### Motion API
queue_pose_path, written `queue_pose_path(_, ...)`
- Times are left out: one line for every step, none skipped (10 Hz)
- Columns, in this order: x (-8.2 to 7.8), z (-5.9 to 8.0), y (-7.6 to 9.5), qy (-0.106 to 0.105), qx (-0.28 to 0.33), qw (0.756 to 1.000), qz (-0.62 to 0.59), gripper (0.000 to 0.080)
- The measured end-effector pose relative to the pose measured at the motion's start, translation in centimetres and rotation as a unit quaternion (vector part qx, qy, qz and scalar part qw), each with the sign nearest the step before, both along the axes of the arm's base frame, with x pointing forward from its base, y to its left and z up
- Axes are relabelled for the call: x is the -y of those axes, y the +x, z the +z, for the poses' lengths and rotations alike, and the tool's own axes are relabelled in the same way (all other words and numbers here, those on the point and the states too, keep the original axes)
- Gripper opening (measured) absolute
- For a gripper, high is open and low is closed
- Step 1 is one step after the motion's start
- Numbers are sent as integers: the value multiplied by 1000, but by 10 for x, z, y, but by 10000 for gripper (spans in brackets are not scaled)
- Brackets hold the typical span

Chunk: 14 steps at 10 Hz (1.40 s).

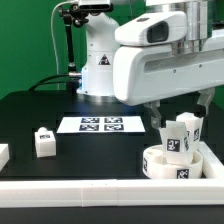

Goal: Assemble stool

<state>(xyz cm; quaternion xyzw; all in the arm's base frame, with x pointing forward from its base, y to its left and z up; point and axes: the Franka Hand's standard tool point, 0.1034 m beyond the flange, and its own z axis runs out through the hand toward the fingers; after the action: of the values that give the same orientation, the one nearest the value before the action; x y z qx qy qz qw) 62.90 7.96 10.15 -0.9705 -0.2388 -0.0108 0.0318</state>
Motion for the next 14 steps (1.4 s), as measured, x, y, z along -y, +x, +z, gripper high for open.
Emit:
queue_pose_path(0, -2, -2, -3, 1, 1000, 22, 649)
queue_pose_path(2, -3, -2, -8, 8, 997, 77, 649)
queue_pose_path(4, -5, -4, -10, 9, 993, 119, 649)
queue_pose_path(5, -7, -6, -10, 8, 990, 139, 649)
queue_pose_path(6, -8, -7, -13, 10, 985, 170, 649)
queue_pose_path(6, -11, -9, -14, 9, 981, 191, 649)
queue_pose_path(4, -12, -10, -18, 8, 975, 223, 649)
queue_pose_path(2, -13, -11, -20, 8, 971, 238, 649)
queue_pose_path(1, -14, -11, -21, 7, 968, 250, 649)
queue_pose_path(1, -16, -12, -21, 6, 968, 250, 649)
queue_pose_path(2, -18, -12, -21, 5, 968, 249, 649)
queue_pose_path(2, -20, -13, -21, 4, 968, 249, 528)
queue_pose_path(3, -20, -13, -21, 4, 968, 249, 528)
queue_pose_path(3, -20, -13, -21, 4, 969, 248, 389)
